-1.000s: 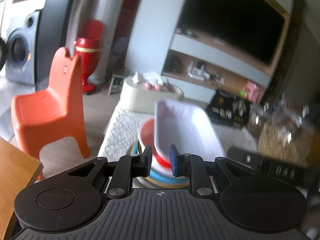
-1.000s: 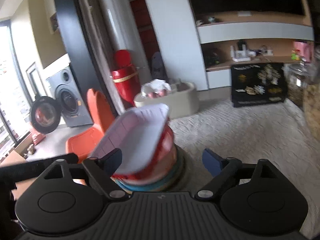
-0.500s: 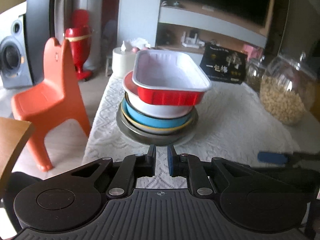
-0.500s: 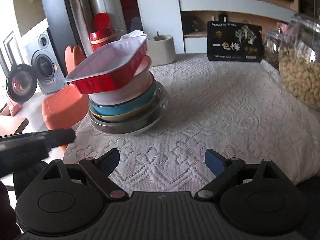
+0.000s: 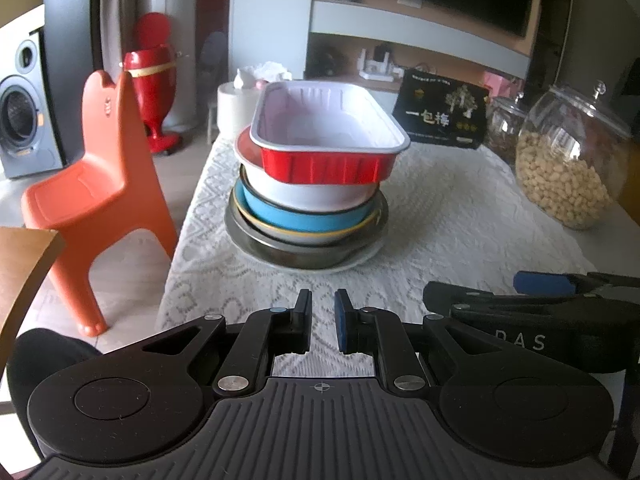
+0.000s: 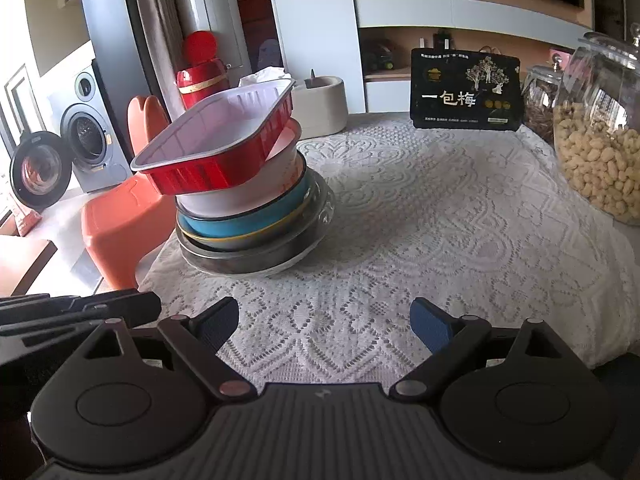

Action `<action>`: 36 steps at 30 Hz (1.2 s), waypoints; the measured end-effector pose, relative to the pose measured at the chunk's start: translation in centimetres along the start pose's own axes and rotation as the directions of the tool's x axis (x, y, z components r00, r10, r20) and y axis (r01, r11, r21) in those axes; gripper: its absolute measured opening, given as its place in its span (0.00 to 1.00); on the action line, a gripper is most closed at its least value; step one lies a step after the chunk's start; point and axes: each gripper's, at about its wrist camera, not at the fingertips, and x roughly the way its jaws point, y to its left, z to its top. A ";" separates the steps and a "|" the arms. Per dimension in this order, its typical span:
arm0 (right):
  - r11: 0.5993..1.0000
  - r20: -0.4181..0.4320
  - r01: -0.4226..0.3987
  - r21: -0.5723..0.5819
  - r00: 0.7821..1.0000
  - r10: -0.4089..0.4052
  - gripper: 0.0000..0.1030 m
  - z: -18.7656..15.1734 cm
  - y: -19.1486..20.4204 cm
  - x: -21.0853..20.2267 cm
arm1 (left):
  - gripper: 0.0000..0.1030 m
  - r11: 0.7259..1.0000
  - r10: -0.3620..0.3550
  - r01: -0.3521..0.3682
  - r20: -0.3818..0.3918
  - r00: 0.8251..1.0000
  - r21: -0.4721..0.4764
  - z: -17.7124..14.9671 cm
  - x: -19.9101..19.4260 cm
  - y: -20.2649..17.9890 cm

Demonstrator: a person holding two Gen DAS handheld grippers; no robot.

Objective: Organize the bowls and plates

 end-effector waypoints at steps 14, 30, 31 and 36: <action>1.000 -0.014 -0.008 0.002 1.000 0.008 0.91 -0.2 0.0 0.1 | 0.14 1.000 0.001 -0.001 -0.001 1.000 -0.003 -0.1 -0.2 0.0; 1.000 -0.018 -0.012 0.002 1.000 0.012 0.91 -0.3 0.1 0.1 | 0.14 1.000 0.004 -0.004 -0.005 1.000 -0.006 -0.2 -0.2 0.1; 1.000 -0.018 -0.012 0.004 1.000 0.013 0.91 -0.3 0.1 0.1 | 0.14 1.000 0.005 -0.005 -0.006 1.000 -0.007 -0.3 -0.2 0.2; 1.000 -0.021 -0.016 0.009 1.000 0.016 0.91 -0.3 0.0 0.1 | 0.14 1.000 0.006 -0.006 -0.007 1.000 -0.008 -0.3 -0.2 0.2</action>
